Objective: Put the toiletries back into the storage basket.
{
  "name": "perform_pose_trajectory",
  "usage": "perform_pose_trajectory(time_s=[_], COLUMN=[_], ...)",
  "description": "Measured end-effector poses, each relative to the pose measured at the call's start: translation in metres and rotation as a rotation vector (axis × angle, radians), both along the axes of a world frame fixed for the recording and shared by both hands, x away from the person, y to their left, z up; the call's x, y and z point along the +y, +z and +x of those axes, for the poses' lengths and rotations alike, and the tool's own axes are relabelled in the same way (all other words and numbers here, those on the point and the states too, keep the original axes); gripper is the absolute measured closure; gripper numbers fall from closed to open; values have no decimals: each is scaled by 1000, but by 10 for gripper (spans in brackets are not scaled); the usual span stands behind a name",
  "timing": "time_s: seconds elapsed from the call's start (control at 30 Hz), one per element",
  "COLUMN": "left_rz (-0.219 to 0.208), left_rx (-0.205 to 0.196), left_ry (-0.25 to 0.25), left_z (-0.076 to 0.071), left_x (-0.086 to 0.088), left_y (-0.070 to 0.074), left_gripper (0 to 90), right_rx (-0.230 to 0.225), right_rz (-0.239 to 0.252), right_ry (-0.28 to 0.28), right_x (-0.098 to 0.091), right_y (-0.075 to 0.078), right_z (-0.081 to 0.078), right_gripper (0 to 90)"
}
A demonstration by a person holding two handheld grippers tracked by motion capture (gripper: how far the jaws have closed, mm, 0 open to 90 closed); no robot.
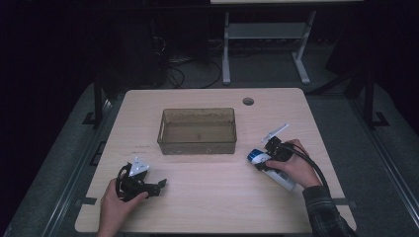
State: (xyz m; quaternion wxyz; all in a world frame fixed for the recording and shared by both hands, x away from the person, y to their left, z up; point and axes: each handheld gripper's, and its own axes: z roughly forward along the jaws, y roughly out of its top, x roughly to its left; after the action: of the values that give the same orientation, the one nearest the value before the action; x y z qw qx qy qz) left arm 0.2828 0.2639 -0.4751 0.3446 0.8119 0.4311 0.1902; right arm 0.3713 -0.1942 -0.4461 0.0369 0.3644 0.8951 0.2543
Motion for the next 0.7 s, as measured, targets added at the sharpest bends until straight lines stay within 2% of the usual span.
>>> perform_pose_trajectory(time_s=[0.37, 0.5, 0.53, 0.7], left_rz=[-3, -4, -4, -4], left_rx=[-3, -3, -3, -3], left_ry=[2, 2, 2, 2], left_z=[0, 0, 0, 0], left_x=[0, 0, 0, 0], left_y=[0, 0, 0, 0], left_gripper=[126, 126, 126, 126], right_rx=[-50, -73, -88, -103], right_rz=[82, 117, 139, 151], right_ry=[-37, -55, -66, -76], right_x=[-11, -16, -19, -23], right_y=[10, 14, 17, 21], right_z=[-11, -18, -22, -26], right_gripper=[332, 333, 333, 333])
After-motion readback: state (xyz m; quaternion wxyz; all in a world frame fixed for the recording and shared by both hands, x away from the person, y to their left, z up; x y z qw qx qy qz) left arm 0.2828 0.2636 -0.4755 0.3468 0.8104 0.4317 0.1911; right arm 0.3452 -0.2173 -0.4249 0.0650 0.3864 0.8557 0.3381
